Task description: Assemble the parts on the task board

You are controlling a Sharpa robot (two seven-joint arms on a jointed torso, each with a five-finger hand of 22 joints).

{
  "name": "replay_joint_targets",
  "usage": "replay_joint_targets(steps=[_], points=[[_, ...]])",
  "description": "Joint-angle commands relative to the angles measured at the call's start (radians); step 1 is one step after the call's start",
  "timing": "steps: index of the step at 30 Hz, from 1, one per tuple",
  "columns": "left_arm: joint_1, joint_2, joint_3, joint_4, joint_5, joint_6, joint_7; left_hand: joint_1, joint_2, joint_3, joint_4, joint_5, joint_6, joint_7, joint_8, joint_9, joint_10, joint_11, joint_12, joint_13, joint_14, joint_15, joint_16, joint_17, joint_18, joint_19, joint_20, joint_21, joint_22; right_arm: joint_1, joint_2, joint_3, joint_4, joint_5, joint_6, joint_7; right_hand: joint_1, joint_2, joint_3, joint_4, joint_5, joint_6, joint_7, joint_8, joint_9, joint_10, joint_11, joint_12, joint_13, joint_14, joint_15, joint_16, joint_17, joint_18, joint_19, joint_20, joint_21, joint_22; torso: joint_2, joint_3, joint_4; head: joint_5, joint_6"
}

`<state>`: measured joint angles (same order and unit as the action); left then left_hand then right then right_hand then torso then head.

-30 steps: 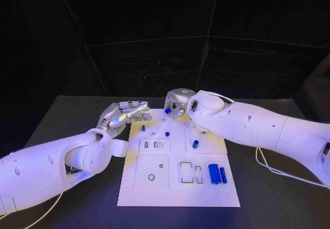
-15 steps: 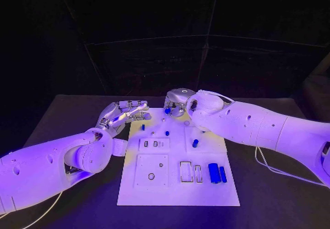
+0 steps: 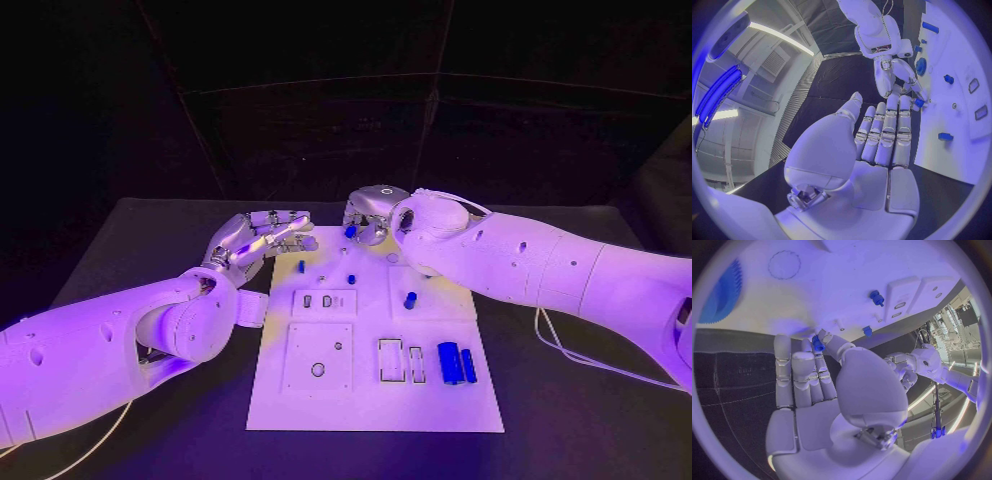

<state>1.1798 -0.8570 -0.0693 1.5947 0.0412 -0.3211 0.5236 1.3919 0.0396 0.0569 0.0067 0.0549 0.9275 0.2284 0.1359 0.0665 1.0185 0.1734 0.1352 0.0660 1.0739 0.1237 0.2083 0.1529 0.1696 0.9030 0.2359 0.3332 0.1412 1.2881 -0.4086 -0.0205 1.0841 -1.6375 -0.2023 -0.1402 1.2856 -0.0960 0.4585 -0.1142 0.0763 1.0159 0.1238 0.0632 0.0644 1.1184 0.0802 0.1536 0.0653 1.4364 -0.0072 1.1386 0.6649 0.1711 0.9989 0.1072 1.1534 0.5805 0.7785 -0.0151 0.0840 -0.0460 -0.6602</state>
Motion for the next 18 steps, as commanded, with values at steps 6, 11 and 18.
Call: replay_joint_targets(steps=[6, 11, 18], points=[[0.002, 0.001, 0.001, 0.000, -0.005, 0.008, 0.004, 0.001, 0.008, -0.001, -0.004, 0.000, 0.000, 0.005, -0.006, -0.002, 0.003, 0.002, -0.003, -0.002, 0.006, 0.002, -0.004, 0.001, 0.013, 0.007, -0.002, -0.004, -0.001, 0.002, 0.001, 0.000, 0.002, -0.005, -0.008, 0.007, 0.000, -0.017, -0.002, 0.010, -0.003, -0.027, -0.004, -0.004, -0.001, 0.003, -0.002, 0.005, 0.000, -0.003, 0.002, -0.003, -0.003, 0.011, -0.006, -0.003, -0.005, -0.004, 0.000, 0.0001, -0.0004, 0.000, 0.000], [0.002, 0.001, 0.001, -0.001, -0.005, 0.008, 0.004, 0.001, 0.008, -0.001, -0.004, 0.000, 0.000, 0.005, -0.006, -0.002, 0.003, 0.002, -0.003, -0.002, 0.006, 0.002, -0.004, 0.001, 0.013, 0.007, -0.002, -0.004, -0.001, 0.002, 0.001, 0.000, 0.002, -0.005, -0.001, 0.006, 0.000, -0.018, -0.002, 0.011, -0.003, -0.028, -0.004, -0.003, -0.001, 0.003, -0.002, 0.005, 0.000, -0.003, 0.002, -0.004, -0.004, 0.011, -0.006, -0.003, -0.005, -0.004, 0.000, -0.0001, -0.0004, 0.000, -0.002], [0.002, 0.001, 0.001, -0.002, -0.005, 0.008, 0.004, 0.001, 0.008, -0.001, -0.004, 0.000, 0.000, 0.005, -0.006, -0.002, 0.003, 0.002, -0.003, -0.002, 0.006, 0.002, -0.004, 0.001, 0.013, 0.007, -0.002, -0.004, -0.001, 0.002, -0.008, 0.000, 0.007, -0.005, -0.035, 0.003, -0.001, -0.024, -0.006, 0.011, -0.002, -0.039, -0.002, -0.003, 0.000, -0.008, 0.002, 0.000, -0.001, -0.006, 0.004, -0.008, -0.012, 0.013, -0.013, -0.002, -0.012, -0.018, 0.000, 0.0006, -0.0011, 0.000, -0.001]])
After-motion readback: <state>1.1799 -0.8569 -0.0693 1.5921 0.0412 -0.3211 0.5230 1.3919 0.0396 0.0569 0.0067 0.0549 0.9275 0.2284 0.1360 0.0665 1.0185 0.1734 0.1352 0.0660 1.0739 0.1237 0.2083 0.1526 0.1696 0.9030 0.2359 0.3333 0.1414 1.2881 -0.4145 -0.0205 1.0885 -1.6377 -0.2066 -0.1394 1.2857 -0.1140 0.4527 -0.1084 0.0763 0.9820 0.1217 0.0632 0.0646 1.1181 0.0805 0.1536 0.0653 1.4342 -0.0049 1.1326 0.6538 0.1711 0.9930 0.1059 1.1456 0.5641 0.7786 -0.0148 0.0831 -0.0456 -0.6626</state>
